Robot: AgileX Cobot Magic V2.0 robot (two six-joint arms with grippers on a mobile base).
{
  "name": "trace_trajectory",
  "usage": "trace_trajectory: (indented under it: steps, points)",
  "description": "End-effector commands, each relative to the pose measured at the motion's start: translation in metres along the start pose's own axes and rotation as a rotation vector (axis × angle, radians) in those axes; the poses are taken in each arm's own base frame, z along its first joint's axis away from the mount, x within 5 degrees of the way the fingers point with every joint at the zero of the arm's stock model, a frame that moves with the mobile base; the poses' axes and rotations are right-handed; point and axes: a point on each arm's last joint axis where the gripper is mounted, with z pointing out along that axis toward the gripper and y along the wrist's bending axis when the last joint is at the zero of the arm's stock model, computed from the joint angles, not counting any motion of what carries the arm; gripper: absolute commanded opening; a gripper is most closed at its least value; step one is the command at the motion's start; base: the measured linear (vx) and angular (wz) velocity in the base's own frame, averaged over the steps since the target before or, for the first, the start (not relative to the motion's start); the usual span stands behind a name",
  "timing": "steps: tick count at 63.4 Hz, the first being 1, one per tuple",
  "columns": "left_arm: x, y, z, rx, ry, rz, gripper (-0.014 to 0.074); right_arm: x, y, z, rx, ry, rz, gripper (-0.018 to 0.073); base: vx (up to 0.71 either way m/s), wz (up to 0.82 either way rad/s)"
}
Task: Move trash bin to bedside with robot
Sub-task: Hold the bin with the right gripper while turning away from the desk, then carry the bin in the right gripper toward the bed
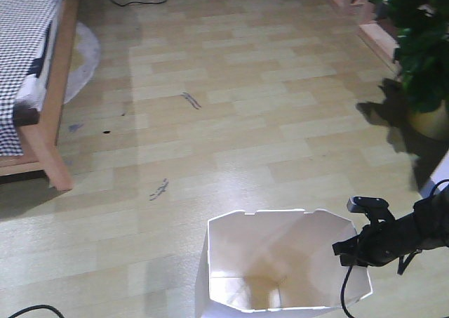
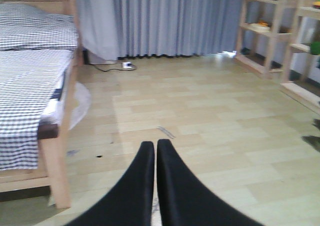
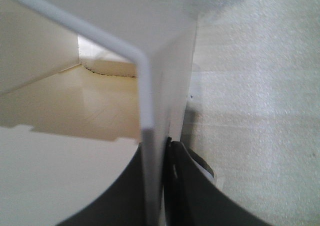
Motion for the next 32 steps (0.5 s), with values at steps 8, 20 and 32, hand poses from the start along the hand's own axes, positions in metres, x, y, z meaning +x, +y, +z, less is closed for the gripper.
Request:
trace_trajectory:
  steps: [8, 20, 32]
  points:
    - [0.0009, -0.0007, 0.0007, 0.010, -0.067, -0.002, -0.0006, -0.0171, 0.0200, -0.0196, -0.174, -0.094, -0.001, -0.0007, 0.11, 0.36]
    - [0.0009, -0.0007, 0.0007, 0.010, -0.067, -0.002, -0.0006, -0.0171, 0.0200, -0.0196, -0.174, -0.094, -0.001, -0.0007, 0.13, 0.24]
    - [0.0009, -0.0007, 0.0007, 0.010, -0.067, -0.002, -0.0006, -0.0171, 0.0200, -0.0196, -0.174, -0.094, -0.001, -0.0007, 0.17, 0.14]
